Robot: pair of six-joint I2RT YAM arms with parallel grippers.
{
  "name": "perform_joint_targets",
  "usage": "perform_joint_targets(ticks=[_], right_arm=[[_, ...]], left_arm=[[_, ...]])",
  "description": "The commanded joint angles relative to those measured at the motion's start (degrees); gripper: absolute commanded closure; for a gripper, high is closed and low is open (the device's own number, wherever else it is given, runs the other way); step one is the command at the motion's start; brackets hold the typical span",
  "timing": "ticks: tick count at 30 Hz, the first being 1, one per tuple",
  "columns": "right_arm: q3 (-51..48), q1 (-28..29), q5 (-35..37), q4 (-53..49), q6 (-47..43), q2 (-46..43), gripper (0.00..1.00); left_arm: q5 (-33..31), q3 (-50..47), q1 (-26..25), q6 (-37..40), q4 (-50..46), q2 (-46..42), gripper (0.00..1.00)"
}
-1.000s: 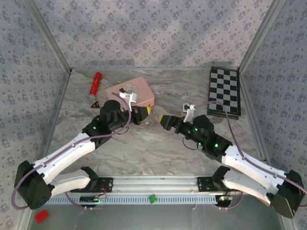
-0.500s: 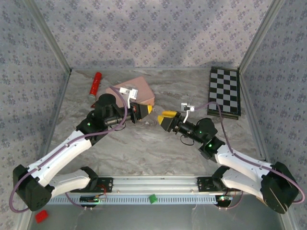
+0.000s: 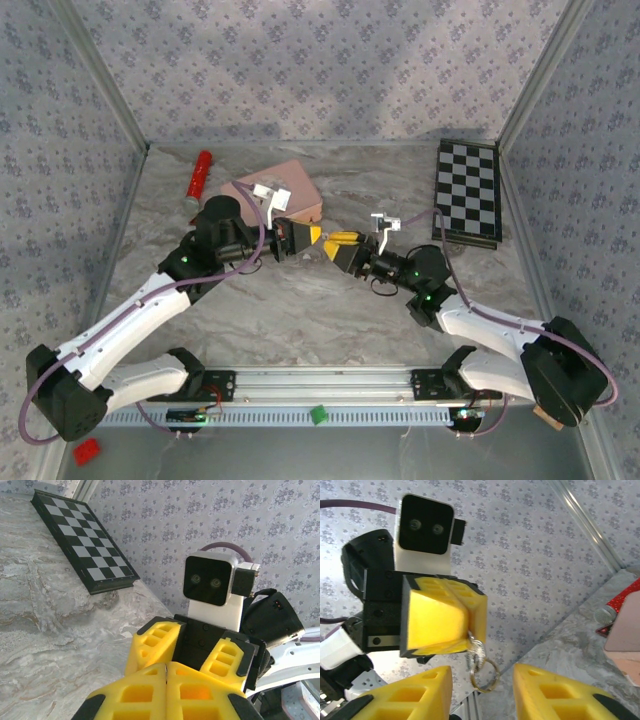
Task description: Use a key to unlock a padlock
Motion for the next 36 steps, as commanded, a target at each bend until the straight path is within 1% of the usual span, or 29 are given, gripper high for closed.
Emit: perform_joint_targets(ticks=[1, 13, 18, 21, 23, 34, 36], right_arm=[[2.1, 0.0, -1.7, 3.9, -0.4, -0.2, 0.67], [2.1, -0.5, -2.3, 4.1, -0.1, -0.2, 0.82], [2.0, -0.6, -2.0, 4.2, 0.1, -0.4, 0.82], [2.1, -0.6, -2.2, 4.4, 0.2, -0.3, 0.79], [2.3, -0.6, -2.4, 4.5, 0.4, -0.3, 0.78], [2.8, -0.4, -3.2, 4.8, 0.6, -0.4, 0.80], [2.7, -0.5, -3.0, 4.5, 0.5, -0.5, 0.82]], left_arm=[[1.7, 0.9, 0.3, 0.1, 2.2, -1.1, 1.00], [2.8, 1.2, 0.6, -0.2, 2.7, -0.5, 1.00], [2.9, 0.9, 0.6, -0.3, 2.8, -0.6, 1.00], [3.2, 0.9, 0.6, -0.4, 3.0, -0.4, 1.00], [3.2, 0.8, 0.6, -0.4, 3.1, -0.4, 1.00], [4.7, 0.3, 0.6, -0.8, 4.1, 0.7, 1.00], [4.7, 0.3, 0.6, -0.7, 4.1, 0.7, 1.00]])
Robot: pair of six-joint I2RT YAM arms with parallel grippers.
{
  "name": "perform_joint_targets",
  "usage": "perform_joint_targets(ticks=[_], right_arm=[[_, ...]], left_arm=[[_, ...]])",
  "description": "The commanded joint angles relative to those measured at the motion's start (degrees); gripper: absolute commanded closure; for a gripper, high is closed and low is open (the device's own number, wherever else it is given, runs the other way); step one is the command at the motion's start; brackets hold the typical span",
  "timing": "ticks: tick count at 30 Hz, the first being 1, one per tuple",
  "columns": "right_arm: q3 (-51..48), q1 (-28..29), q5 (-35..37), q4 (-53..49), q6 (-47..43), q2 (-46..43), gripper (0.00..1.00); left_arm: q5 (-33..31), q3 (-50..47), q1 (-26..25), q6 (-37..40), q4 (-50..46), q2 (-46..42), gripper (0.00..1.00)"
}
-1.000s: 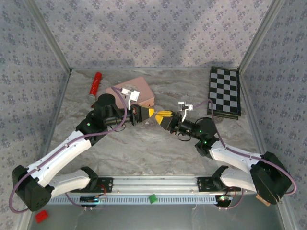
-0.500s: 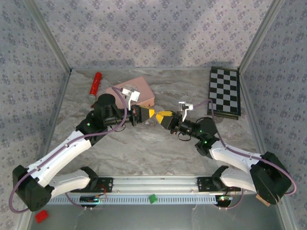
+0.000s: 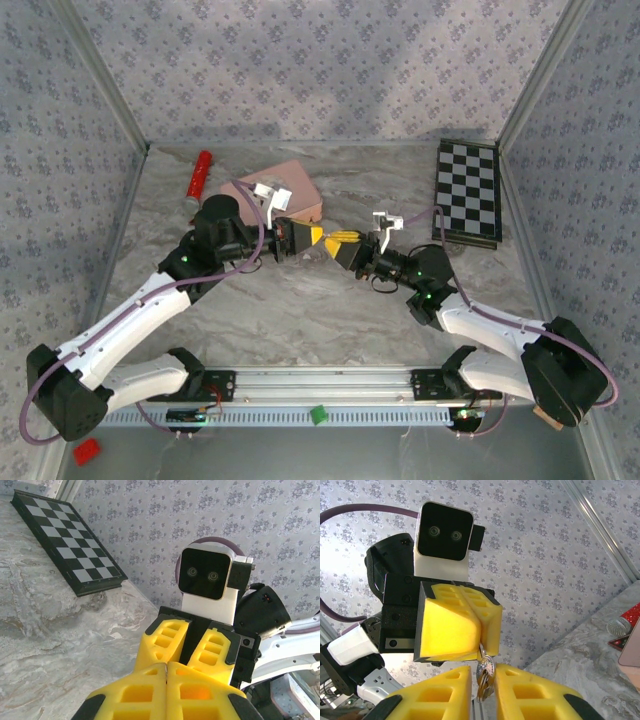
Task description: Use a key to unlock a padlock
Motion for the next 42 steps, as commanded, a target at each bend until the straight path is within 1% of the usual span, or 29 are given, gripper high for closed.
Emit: perform_joint_targets(ticks=[1, 7, 11, 15, 22, 35, 42], right_arm=[[1.9, -0.1, -0.7, 2.2, 0.5, -0.6, 0.82], [1.6, -0.2, 0.0, 1.9, 0.3, -0.8, 0.83], [1.0, -0.6, 1.3, 1.6, 0.3, -1.4, 0.77], [0.9, -0.8, 1.4, 1.2, 0.2, -1.6, 0.77], [1.2, -0.7, 0.9, 1.0, 0.3, -1.5, 0.82], [1.5, -0.2, 0.5, 1.8, 0.6, -0.7, 0.82], [1.5, -0.1, 0.6, 1.5, 0.6, -0.6, 0.91]], left_arm=[[1.4, 0.2, 0.2, -0.5, 2.1, 0.5, 1.00], [1.7, 0.2, 0.3, -0.4, 2.1, 0.7, 1.00], [1.7, 0.0, 0.3, -0.1, 1.9, 0.6, 1.00], [1.8, -0.1, 0.3, -0.2, 2.0, 0.6, 1.00], [1.9, -0.3, 0.3, -0.2, 2.3, 0.7, 1.00], [1.6, -0.8, 0.3, -0.6, 4.0, 1.0, 1.00], [1.2, -1.1, 0.3, -0.7, 4.4, 0.9, 1.00]])
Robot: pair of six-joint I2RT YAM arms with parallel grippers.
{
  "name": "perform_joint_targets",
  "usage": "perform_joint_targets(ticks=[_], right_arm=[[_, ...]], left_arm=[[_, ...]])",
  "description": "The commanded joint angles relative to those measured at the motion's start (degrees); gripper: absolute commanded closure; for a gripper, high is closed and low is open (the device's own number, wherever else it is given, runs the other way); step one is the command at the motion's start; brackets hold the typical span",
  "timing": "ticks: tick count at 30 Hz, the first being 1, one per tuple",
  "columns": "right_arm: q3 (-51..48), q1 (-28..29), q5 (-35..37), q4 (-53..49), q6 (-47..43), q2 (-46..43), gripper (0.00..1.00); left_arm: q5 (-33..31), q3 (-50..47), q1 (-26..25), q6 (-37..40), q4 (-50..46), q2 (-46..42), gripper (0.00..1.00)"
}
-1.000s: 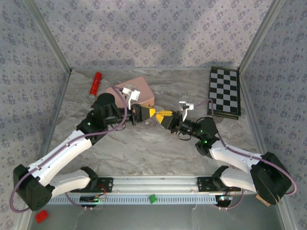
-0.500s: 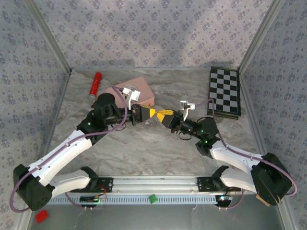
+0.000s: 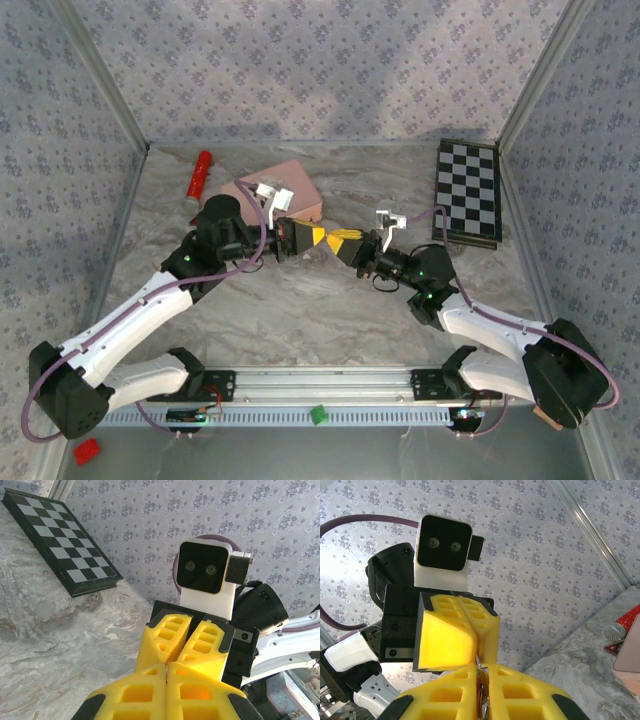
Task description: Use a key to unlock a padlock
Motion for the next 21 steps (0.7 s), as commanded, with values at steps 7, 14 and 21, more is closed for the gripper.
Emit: perform_joint_targets(ticks=[7, 14, 21], right_arm=[[1.7, 0.3, 1.0, -1.3, 0.1, -1.1, 1.00], [0.3, -3.2, 2.6, -11.9, -1.8, -6.6, 1.00], [-1.1, -9.2, 1.4, -27.0, -3.4, -15.0, 1.00]], left_arm=[[-1.2, -1.0, 0.3, -0.1, 2.5, 0.1, 0.78], [-9.8, -2.8, 1.8, 1.5, -1.8, -4.2, 0.33], [-17.6, -8.2, 12.6, -4.2, -7.6, -9.8, 0.18]])
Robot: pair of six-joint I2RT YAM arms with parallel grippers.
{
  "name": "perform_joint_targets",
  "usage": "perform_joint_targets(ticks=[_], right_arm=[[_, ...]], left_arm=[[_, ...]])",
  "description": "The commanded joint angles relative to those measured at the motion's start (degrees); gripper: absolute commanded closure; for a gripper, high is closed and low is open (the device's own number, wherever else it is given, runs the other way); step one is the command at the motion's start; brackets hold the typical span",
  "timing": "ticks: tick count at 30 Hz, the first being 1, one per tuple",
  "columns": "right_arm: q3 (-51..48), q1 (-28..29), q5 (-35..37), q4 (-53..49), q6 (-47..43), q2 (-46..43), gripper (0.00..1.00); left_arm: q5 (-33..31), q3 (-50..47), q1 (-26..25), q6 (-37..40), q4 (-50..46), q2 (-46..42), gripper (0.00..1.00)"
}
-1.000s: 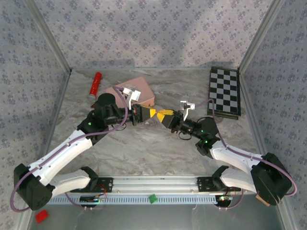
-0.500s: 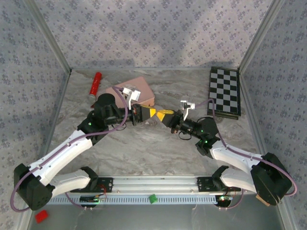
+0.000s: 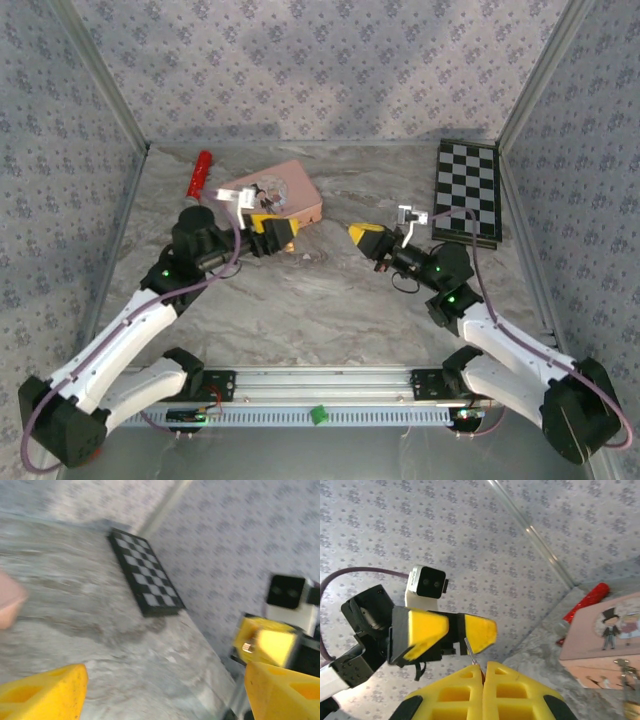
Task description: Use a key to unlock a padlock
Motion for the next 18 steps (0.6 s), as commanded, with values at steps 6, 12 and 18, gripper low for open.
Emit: perform_joint_targets(ticks=[6, 12, 18], right_arm=[[-1.2, -2.8, 1.5, -19.3, -3.1, -7.3, 1.00], [-4.2, -2.7, 2.1, -20.4, -1.7, -8.0, 1.00], [-6.3, -1.9, 2.8, -19.1, -1.0, -8.2, 1.00]], left_arm=[[-6.5, -0.8, 3.9, -1.8, -11.4, 5.0, 0.22], [-13.5, -1.3, -0.6, 1.1, -12.6, 12.0, 0.22], [-16.1, -2.3, -1.7, 3.7, -5.2, 22.2, 0.20]])
